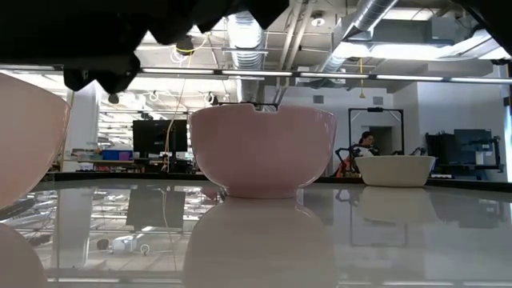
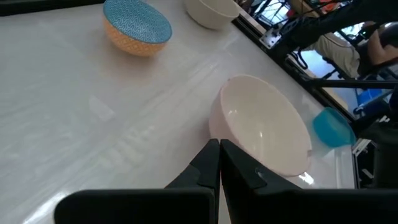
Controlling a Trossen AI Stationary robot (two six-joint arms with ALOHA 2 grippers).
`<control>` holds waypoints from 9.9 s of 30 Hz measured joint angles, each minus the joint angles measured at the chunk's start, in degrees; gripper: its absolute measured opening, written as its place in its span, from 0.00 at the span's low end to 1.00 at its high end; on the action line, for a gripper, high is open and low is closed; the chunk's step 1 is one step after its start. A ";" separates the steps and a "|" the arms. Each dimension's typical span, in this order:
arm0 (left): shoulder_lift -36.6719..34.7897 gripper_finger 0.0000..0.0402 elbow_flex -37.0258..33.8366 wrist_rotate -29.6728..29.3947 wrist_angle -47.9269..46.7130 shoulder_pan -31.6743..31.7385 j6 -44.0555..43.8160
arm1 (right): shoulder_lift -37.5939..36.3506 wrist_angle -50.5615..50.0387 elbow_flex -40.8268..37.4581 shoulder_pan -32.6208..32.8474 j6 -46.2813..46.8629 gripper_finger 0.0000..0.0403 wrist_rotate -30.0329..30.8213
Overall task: Nest bowls inside each other
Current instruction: Stack the orange bowl on top of the pink bowl, then stack the gray bowl on top of the orange bowl
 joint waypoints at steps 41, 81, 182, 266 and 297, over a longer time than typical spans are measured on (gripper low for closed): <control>-0.02 0.00 0.00 -6.09 -0.05 -0.02 1.18 | -1.36 -0.19 -0.09 -0.51 -4.47 0.00 15.42; -0.02 0.00 0.00 -10.02 6.57 -0.02 5.95 | -18.08 -42.76 -1.59 -4.46 14.91 0.00 37.44; 0.15 0.00 0.04 -8.72 12.72 -0.04 3.73 | -96.23 -38.77 -84.27 -2.77 59.27 0.50 81.88; 7.72 0.00 0.02 -8.15 18.55 -0.03 6.04 | -54.31 16.68 -57.50 -13.90 26.72 0.00 24.42; 7.63 0.00 0.00 -6.20 22.02 -0.02 5.52 | -27.92 -7.76 -36.16 -6.22 20.93 0.32 28.99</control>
